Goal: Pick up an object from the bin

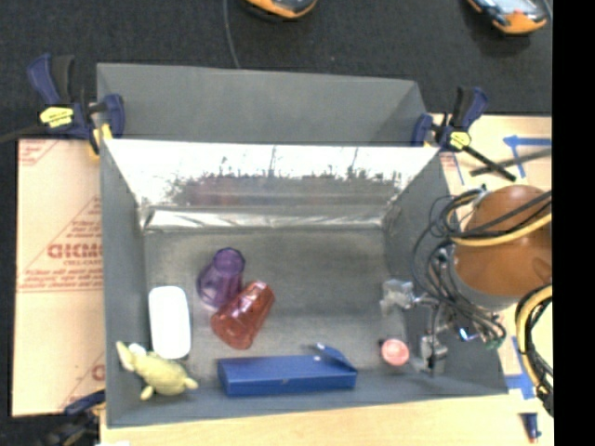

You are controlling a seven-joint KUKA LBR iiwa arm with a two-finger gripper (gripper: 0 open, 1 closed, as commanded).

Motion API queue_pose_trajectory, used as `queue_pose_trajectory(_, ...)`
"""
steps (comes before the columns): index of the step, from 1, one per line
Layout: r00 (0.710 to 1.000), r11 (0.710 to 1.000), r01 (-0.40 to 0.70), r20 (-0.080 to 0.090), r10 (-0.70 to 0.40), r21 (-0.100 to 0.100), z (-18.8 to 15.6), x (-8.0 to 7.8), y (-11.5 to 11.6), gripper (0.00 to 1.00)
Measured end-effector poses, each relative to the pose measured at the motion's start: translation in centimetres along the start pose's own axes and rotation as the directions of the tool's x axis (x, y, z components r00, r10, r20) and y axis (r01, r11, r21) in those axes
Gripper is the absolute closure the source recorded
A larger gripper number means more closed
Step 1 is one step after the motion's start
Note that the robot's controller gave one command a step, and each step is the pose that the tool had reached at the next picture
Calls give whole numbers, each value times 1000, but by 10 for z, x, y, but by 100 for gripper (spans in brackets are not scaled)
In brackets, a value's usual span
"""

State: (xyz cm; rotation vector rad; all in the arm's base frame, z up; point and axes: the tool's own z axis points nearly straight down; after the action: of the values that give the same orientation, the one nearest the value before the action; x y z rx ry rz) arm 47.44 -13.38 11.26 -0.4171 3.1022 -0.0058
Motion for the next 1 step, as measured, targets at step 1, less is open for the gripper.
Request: queue_pose_trajectory(1,927,927,376,0,-376,3,38,-6,0,0)
